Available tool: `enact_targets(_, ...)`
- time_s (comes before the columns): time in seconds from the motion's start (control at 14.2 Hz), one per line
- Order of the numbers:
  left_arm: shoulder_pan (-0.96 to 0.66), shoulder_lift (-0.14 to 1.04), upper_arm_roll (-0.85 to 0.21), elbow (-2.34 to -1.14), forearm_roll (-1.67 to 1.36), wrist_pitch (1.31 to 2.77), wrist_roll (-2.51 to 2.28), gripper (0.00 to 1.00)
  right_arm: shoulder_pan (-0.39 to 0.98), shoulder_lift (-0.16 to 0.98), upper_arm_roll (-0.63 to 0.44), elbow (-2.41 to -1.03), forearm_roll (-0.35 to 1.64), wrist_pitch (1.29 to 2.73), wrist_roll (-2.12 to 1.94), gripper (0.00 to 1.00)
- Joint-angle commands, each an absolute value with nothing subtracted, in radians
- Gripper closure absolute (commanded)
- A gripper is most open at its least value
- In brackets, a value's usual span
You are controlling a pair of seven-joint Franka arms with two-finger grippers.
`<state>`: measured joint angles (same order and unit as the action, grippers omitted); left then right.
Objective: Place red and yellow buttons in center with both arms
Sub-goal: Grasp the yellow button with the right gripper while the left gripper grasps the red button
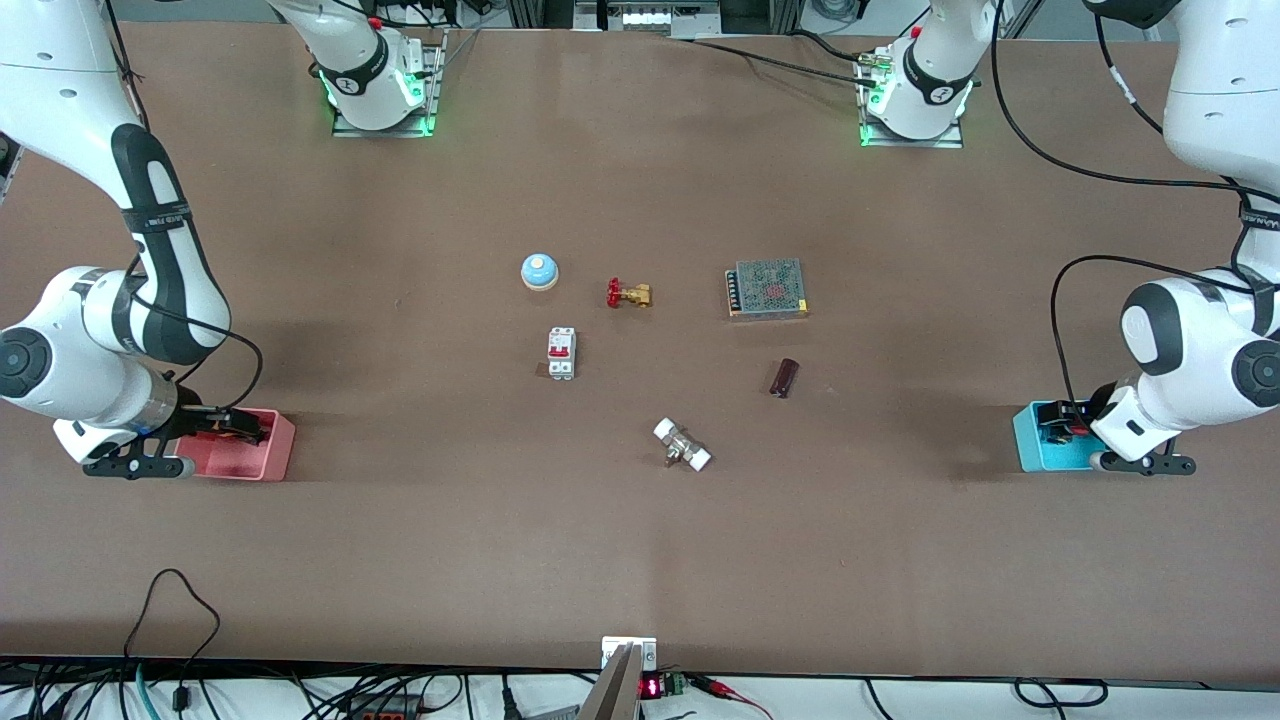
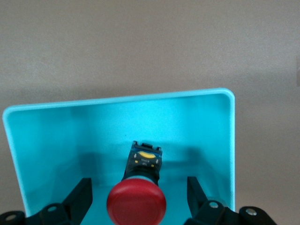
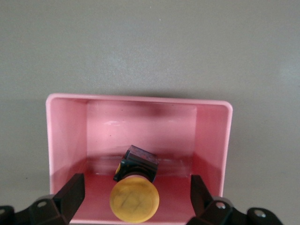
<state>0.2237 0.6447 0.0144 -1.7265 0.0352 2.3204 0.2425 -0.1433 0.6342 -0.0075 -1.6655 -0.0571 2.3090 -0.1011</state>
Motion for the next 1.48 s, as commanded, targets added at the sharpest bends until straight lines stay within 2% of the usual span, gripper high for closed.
enact_targets(0.0,0.236,0.658,0.011,-1.721,0.031,2.376,0.252,0.12,-0.153,0.646,0.000,-1.654,-0.058,2.316,-0.132,0.00)
enact_targets(0.14,0.238,0.663,0.011,-1.723,0.031,2.384,0.252,0.15,-0.153,0.646,0.000,-1.655,-0.058,2.316,-0.143,0.00)
enact_targets(0.28,0.239,0.664,0.008,-1.729,0.031,2.382,0.258,0.27,-0.153,0.650,0.000,-1.660,-0.058,2.316,-0.143,0.00)
enact_targets(0.35,0.239,0.666,0.006,-1.729,0.031,2.381,0.256,0.28,-0.153,0.652,0.000,-1.660,-0.060,2.316,-0.149,0.02)
enact_targets(0.56,0.239,0.666,0.003,-1.730,0.031,2.376,0.253,0.31,-0.153,0.652,0.002,-1.661,-0.058,2.313,-0.190,0.22)
enact_targets(0.63,0.238,0.666,0.002,-1.730,0.031,2.376,0.253,0.37,-0.153,0.652,0.002,-1.663,-0.058,2.310,-0.190,0.27)
enact_targets(0.78,0.235,0.666,0.002,-1.729,0.031,2.375,0.259,0.66,-0.152,0.652,0.003,-1.663,-0.058,2.307,-0.190,0.40)
enact_targets(0.99,0.235,0.658,0.002,-1.726,0.031,2.372,0.261,0.69,-0.152,0.652,0.005,-1.663,-0.058,2.306,-0.192,0.59)
enact_targets(1.13,0.233,0.634,0.002,-1.710,0.034,2.330,0.262,0.70,-0.152,0.652,0.006,-1.661,-0.060,2.306,-0.195,0.66)
enact_targets(1.41,0.212,0.540,-0.002,-1.631,0.044,2.122,0.253,0.70,-0.147,0.643,0.006,-1.655,-0.061,2.307,-0.202,0.68)
